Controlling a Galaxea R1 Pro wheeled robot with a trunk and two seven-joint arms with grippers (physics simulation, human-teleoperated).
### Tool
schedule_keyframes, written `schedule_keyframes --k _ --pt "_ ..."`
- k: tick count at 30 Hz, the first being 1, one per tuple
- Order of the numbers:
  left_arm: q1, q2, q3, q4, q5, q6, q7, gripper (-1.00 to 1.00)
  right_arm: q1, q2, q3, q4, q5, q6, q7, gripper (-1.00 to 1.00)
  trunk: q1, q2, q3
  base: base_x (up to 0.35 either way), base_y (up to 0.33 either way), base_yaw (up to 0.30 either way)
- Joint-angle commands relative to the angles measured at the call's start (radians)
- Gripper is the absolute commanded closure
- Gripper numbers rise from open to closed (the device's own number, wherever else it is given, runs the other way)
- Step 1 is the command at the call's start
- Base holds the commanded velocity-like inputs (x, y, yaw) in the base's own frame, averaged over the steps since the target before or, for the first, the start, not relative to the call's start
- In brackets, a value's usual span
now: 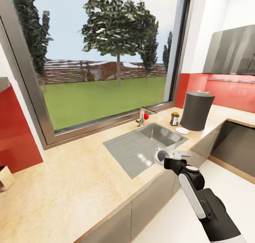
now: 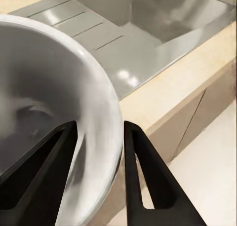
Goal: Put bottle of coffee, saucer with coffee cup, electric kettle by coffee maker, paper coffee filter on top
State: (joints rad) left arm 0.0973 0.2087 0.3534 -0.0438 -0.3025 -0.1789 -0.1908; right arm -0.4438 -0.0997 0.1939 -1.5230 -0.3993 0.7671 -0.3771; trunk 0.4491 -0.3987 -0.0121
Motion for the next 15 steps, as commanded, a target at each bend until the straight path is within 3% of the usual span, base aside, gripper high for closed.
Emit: schedule_keyframes --k 1,15 --pt "0.001 0.000 0.009 -0.002 -0.009 -0.002 -0.004 -1.00 -0.001 -0.001 0.002 0.000 -0.010 0.001 -0.009 1.00 0.001 -0.001 -0.001 0.233 -0.199 -0.300" --pt "0.001 0.000 0.009 -0.002 -0.009 -0.001 -0.004 -1.00 -0.001 -0.001 0.003 0.000 -0.010 0.001 -0.009 1.00 0.001 -0.001 -0.001 0.231 -0.200 -0.300"
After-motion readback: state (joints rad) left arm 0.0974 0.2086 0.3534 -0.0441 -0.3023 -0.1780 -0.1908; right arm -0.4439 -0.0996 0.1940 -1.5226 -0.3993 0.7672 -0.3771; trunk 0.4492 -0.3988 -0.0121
